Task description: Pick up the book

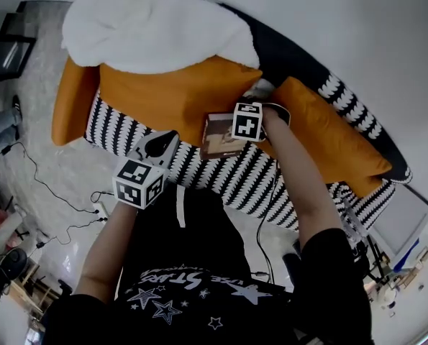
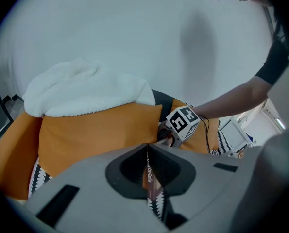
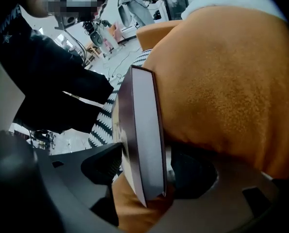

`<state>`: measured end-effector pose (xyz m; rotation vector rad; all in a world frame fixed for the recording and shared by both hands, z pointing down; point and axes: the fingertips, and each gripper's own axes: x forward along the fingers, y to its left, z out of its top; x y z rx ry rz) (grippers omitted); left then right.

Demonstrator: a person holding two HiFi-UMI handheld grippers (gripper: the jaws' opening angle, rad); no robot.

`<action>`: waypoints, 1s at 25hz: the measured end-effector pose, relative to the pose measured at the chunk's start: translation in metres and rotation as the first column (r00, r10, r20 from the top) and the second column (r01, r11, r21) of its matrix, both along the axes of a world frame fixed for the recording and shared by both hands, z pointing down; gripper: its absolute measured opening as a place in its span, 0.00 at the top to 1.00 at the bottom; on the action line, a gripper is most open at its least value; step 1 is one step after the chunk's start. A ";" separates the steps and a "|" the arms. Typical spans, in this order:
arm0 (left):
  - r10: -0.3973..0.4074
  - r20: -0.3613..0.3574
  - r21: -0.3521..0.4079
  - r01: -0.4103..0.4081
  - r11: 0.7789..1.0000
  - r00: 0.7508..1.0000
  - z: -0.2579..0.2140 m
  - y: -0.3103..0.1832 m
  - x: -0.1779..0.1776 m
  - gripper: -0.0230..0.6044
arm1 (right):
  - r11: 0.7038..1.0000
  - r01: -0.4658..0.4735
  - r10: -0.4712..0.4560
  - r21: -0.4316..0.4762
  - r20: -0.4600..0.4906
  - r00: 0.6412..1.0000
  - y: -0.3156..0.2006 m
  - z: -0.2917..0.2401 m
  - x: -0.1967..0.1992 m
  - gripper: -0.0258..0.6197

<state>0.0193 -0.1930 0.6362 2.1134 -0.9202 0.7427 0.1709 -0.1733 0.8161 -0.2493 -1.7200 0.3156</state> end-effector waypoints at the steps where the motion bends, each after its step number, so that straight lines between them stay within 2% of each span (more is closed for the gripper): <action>1: 0.004 0.001 -0.003 -0.004 1.000 1.000 0.001 0.001 0.000 0.94 | 1.000 0.003 -0.003 -0.006 -0.005 1.000 0.001 0.001 0.001 0.49; 5: 0.004 -0.001 -0.009 -0.004 1.000 1.000 0.007 0.002 0.001 0.94 | 1.000 0.004 -0.004 -0.020 -0.015 1.000 0.002 0.006 0.000 0.49; 11: 0.029 -0.016 -0.004 -0.029 1.000 0.999 0.001 0.027 0.002 0.94 | 0.999 -0.033 0.032 -0.037 -0.031 0.999 0.033 0.006 -0.003 0.49; 17: 0.031 -0.016 -0.005 -0.031 1.000 0.999 -0.005 0.026 -0.003 0.94 | 0.996 -0.053 0.048 -0.077 -0.073 0.996 0.043 -0.012 0.001 0.62; 20: 0.048 -0.022 0.000 -0.048 0.999 0.999 -0.010 0.033 -0.002 0.94 | 0.989 -0.109 0.099 -0.099 -0.102 0.990 0.063 -0.022 0.005 0.68; 25: 0.074 -0.018 0.011 -0.074 0.997 0.997 -0.021 0.043 -0.010 0.94 | 0.974 -0.215 0.211 -0.065 -0.068 0.975 0.088 -0.035 -0.006 0.71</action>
